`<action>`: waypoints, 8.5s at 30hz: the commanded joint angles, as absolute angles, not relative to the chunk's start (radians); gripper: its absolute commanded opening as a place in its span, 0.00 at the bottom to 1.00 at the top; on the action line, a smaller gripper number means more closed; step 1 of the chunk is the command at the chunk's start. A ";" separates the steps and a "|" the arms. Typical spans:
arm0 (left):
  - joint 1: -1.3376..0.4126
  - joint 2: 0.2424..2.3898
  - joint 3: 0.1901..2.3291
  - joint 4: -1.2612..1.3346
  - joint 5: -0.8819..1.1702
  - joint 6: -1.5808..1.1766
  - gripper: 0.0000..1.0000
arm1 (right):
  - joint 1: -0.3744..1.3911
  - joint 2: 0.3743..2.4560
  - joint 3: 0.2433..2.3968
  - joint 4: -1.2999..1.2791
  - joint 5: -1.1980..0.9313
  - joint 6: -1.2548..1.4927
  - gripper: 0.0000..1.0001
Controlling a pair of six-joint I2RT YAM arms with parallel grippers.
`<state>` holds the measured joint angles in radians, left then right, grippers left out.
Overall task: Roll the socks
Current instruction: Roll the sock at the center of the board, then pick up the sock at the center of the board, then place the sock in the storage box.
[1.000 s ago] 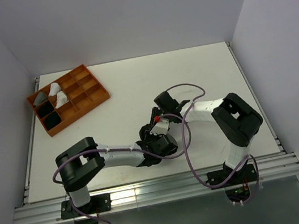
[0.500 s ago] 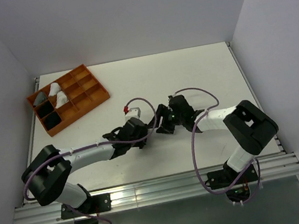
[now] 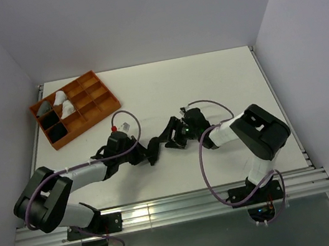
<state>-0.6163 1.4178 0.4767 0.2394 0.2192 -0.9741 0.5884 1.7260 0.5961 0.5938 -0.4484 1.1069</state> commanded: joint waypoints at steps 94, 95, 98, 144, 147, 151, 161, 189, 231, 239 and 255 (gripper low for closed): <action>-1.166 1.691 0.819 -0.218 -0.764 -0.752 0.00 | 0.681 1.757 1.017 -0.063 -0.362 0.948 0.55; -1.152 1.678 0.810 -0.216 -0.755 -0.755 0.00 | 0.670 1.723 1.014 -0.058 -0.367 0.943 0.60; -1.121 1.626 0.781 -0.212 -0.736 -0.762 0.00 | 0.622 1.646 1.019 -0.067 -0.359 0.910 0.72; 0.103 1.501 0.922 0.216 -0.080 -0.209 0.00 | 0.268 1.210 0.569 0.314 -0.594 0.644 0.80; 0.124 1.578 0.953 0.251 -0.026 -0.216 0.01 | 0.267 1.223 0.578 0.308 -0.603 0.640 0.80; 0.141 1.643 0.973 0.290 -0.015 -0.224 0.00 | 0.265 1.224 0.578 0.311 -0.606 0.635 0.80; 0.163 1.763 1.037 0.212 0.006 -0.146 0.00 | 0.264 1.235 0.581 0.310 -0.617 0.630 0.79; 0.193 1.730 0.996 -0.072 0.106 0.103 0.00 | 0.262 1.224 0.575 0.324 -0.644 0.638 0.78; 0.193 1.753 1.166 -0.181 0.064 -0.029 0.91 | 0.261 1.215 0.568 0.345 -0.672 0.644 0.77; 0.193 1.678 1.170 -0.109 0.156 -0.077 0.89 | 0.261 1.221 0.565 0.357 -0.686 0.650 0.77; 0.193 1.876 1.229 -0.090 0.213 -0.095 0.70 | 0.261 1.244 0.569 0.348 -0.684 0.643 0.76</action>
<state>0.1913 1.8530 1.1954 -0.0883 0.1841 -0.0982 0.2699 1.2350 0.5678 0.3073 -0.6743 0.6525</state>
